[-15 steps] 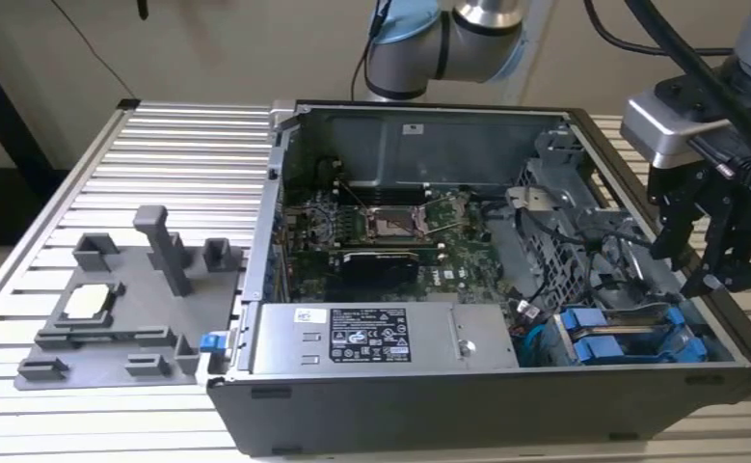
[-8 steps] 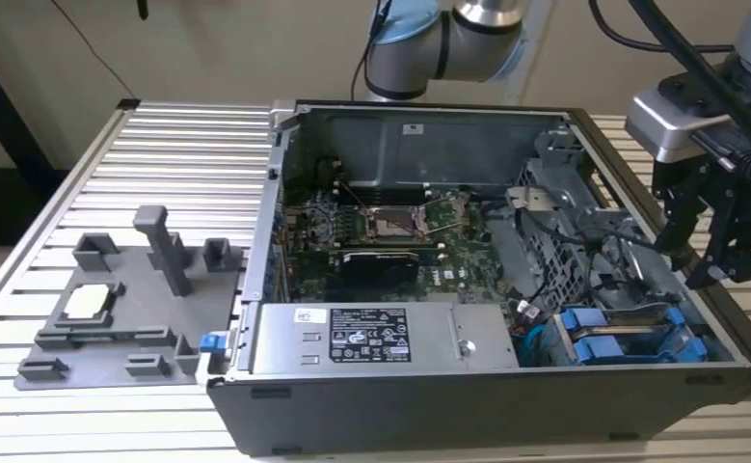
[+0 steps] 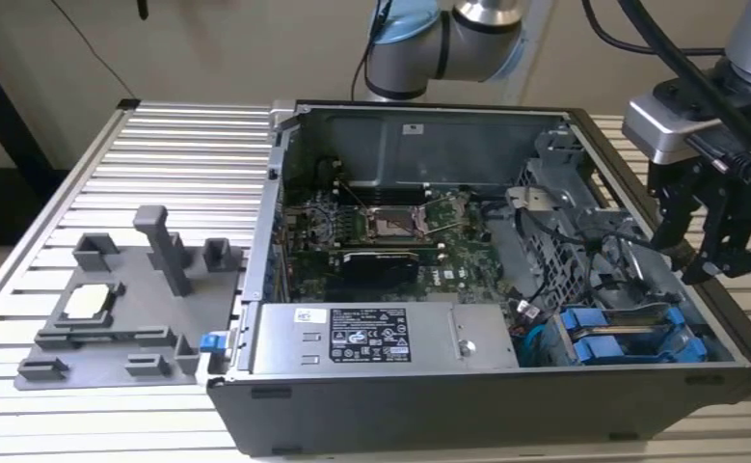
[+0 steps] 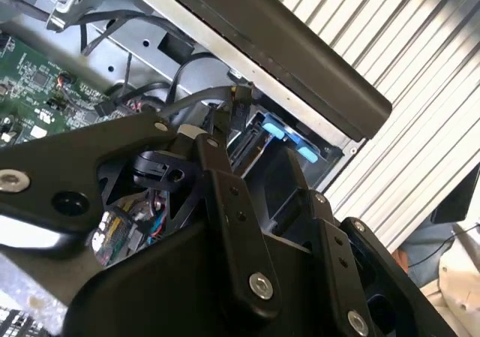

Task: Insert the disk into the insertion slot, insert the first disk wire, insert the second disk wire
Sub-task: 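Insert the first disk wire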

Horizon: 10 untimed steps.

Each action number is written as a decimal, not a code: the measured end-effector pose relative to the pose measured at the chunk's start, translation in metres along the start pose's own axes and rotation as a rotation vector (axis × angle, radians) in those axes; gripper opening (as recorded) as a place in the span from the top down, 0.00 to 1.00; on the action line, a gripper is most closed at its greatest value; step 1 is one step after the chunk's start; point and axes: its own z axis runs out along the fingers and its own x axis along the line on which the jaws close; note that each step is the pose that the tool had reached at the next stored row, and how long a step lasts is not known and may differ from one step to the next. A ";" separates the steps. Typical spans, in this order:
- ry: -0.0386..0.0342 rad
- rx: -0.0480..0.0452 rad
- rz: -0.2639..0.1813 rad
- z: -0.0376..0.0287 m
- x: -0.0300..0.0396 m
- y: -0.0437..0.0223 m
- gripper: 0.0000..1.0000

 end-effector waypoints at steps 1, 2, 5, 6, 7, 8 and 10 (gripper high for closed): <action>-0.0009 0.0001 -0.004 0.0007 -0.0005 -0.0004 0.53; -0.0014 0.0001 -0.008 0.0014 -0.0008 -0.0010 0.53; -0.0016 0.0001 -0.015 0.0037 -0.0015 -0.0037 0.53; -0.0016 0.0000 -0.017 0.0045 -0.0017 -0.0046 0.53; -0.0002 -0.0002 -0.020 0.0053 -0.0019 -0.0052 0.53; 0.0022 -0.0007 -0.022 0.0061 -0.0020 -0.0056 0.53; 0.0073 -0.0019 -0.028 0.0076 -0.0022 -0.0065 0.53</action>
